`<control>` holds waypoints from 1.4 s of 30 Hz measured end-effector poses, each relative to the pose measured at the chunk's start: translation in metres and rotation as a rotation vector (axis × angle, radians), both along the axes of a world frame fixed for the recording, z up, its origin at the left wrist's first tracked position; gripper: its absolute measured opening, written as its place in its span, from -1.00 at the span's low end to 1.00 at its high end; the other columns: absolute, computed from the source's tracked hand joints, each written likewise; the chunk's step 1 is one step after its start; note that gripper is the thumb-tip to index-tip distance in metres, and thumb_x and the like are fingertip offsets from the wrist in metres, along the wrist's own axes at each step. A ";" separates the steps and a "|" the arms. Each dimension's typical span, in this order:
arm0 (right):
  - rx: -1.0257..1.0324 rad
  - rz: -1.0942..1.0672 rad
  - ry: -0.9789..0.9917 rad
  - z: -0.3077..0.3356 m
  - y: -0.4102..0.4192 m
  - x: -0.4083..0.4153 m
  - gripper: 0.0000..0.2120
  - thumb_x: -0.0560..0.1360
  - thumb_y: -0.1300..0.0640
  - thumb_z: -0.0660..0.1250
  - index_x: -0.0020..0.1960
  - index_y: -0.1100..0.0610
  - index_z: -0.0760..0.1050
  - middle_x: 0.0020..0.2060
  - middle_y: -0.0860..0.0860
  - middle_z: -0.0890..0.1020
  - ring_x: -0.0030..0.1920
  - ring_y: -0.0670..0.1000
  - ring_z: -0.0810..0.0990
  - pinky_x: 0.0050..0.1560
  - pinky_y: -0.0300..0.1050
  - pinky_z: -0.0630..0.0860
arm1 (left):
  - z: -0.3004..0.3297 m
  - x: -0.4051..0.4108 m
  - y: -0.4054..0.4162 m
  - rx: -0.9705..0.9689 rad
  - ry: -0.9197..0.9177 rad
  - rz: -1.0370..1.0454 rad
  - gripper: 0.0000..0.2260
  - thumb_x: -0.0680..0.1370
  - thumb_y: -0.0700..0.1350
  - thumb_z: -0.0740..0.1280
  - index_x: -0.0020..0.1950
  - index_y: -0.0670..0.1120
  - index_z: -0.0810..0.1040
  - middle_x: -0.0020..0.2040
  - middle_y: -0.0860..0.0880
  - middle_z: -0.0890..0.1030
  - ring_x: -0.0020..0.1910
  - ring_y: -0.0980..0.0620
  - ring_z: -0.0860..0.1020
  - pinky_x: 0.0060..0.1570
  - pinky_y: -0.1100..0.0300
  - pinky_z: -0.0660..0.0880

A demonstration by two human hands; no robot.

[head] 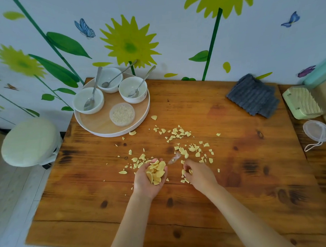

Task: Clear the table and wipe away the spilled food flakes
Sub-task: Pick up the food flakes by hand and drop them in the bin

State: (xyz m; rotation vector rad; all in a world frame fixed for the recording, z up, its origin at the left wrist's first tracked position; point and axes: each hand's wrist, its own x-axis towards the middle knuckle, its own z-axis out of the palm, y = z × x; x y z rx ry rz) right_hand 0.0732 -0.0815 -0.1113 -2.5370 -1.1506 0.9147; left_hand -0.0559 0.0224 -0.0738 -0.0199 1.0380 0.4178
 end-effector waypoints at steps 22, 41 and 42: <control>0.352 -0.705 1.246 0.024 0.007 0.005 -0.92 0.53 0.25 0.24 -0.07 0.20 0.51 -0.43 0.00 0.47 -0.56 -0.15 0.32 -0.60 -0.37 0.24 | 0.011 -0.011 0.017 0.012 -0.002 0.127 -0.76 0.61 -0.13 0.10 -0.03 -0.18 0.53 -0.07 -0.15 0.60 -0.08 -0.09 0.57 -0.23 0.10 0.60; 0.190 -0.130 0.639 0.031 0.074 -0.004 -0.91 0.57 0.15 0.19 0.01 0.11 0.46 -0.33 0.00 0.51 -0.44 -0.09 0.41 -0.48 -0.35 0.37 | 0.014 -0.065 0.039 0.053 -0.010 0.385 -0.76 0.60 -0.14 0.08 -0.07 -0.16 0.53 -0.14 -0.11 0.62 -0.10 -0.03 0.58 -0.13 0.15 0.57; 0.170 -0.005 0.482 0.027 0.080 -0.011 -0.89 0.57 0.12 0.20 0.07 0.08 0.45 -0.29 -0.02 0.53 -0.41 -0.07 0.43 -0.41 -0.28 0.43 | 0.014 -0.065 0.038 0.053 -0.009 0.384 -0.76 0.60 -0.15 0.08 -0.07 -0.16 0.53 -0.14 -0.11 0.62 -0.11 -0.03 0.58 -0.15 0.15 0.58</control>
